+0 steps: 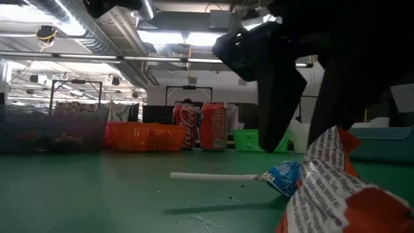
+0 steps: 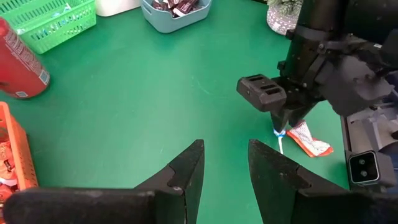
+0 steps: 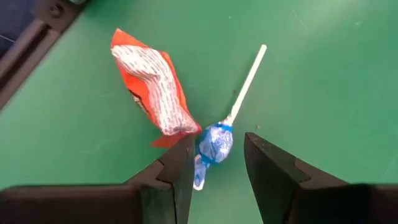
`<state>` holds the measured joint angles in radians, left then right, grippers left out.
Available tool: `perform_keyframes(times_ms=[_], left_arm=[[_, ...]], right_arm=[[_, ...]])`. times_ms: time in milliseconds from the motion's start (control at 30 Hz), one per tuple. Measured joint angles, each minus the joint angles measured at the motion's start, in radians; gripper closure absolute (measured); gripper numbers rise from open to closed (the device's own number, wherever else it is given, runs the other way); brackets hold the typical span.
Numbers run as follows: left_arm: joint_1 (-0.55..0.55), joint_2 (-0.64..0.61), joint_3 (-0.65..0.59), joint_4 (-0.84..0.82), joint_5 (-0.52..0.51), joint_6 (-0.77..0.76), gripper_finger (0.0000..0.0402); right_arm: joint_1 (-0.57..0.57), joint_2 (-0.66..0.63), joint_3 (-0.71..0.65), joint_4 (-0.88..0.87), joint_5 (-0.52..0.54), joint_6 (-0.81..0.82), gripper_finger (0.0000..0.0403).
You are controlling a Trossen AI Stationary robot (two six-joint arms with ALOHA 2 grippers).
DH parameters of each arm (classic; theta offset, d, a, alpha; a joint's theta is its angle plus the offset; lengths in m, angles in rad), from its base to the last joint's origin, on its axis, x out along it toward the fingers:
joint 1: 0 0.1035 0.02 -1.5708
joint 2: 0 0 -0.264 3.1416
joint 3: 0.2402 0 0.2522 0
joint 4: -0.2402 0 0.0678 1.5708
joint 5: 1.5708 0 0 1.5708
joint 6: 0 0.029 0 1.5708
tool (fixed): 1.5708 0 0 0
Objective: Sort candy
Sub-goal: Put the blue candy into the green bin
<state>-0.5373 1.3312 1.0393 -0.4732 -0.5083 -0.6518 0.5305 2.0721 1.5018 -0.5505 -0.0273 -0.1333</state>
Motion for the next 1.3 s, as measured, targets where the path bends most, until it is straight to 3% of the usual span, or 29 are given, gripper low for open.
perform_keyframes(times_ms=[967,1300], left_arm=[[0.000,0.000,0.000,-0.006,0.000,0.000,0.0288],[0.000,0.000,0.000,-0.005,0.000,0.000,0.0288]], right_arm=[[-0.001,0.054,0.001,0.006,0.020,-0.001,0.0266],[-0.001,0.054,0.001,0.002,0.018,-0.002,0.0340]])
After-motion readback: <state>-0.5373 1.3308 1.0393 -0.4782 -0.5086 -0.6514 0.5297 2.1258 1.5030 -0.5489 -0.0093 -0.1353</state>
